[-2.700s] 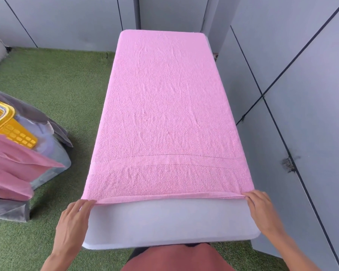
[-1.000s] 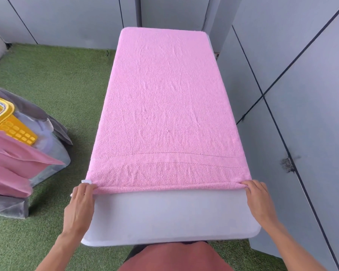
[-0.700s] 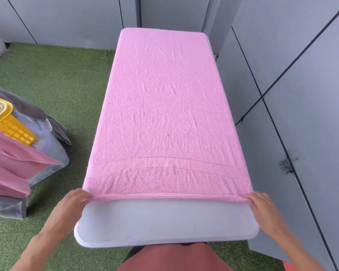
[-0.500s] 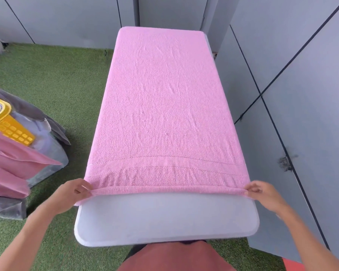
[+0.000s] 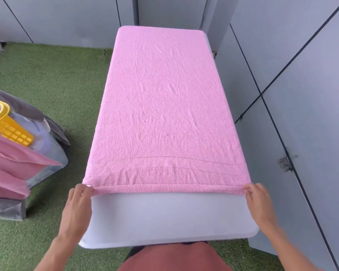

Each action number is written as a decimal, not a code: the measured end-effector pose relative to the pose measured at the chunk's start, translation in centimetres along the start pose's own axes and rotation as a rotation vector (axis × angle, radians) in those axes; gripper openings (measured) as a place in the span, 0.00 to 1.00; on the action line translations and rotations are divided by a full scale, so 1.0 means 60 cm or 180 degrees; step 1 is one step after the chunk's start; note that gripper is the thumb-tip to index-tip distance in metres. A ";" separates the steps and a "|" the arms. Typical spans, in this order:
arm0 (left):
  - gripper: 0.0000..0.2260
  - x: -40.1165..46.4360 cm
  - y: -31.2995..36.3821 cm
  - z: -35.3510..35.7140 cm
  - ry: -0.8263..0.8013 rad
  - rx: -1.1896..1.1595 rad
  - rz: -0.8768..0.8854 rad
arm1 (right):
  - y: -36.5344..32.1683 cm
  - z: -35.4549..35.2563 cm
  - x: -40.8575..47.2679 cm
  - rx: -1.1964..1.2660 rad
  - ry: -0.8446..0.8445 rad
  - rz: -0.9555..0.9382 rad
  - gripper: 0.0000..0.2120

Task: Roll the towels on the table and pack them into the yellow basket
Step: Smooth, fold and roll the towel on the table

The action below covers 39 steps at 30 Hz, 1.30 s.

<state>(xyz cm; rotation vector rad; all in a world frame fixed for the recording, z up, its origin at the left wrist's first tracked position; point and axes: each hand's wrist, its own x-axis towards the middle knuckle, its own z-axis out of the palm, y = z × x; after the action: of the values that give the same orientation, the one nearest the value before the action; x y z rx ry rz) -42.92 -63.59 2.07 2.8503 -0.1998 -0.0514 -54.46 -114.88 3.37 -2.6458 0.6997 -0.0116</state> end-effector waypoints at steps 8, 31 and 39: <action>0.16 -0.003 0.005 0.013 -0.0085 -0.0238 -0.0078 | 0.003 0.002 -0.002 -0.0201 -0.0027 -0.0135 0.14; 0.11 0.071 -0.035 -0.029 -0.0475 -0.0268 -0.0309 | 0.004 -0.018 0.042 0.0221 0.0031 0.0301 0.09; 0.23 -0.023 0.006 0.019 0.0031 -0.0065 0.0010 | -0.014 0.023 -0.028 -0.0160 0.0080 -0.0074 0.17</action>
<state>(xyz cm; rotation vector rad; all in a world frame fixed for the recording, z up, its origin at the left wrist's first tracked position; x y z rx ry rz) -44.41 -64.02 1.07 2.8293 -0.2004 -0.0388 -55.38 -112.91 2.57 -2.7061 0.6858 -0.0344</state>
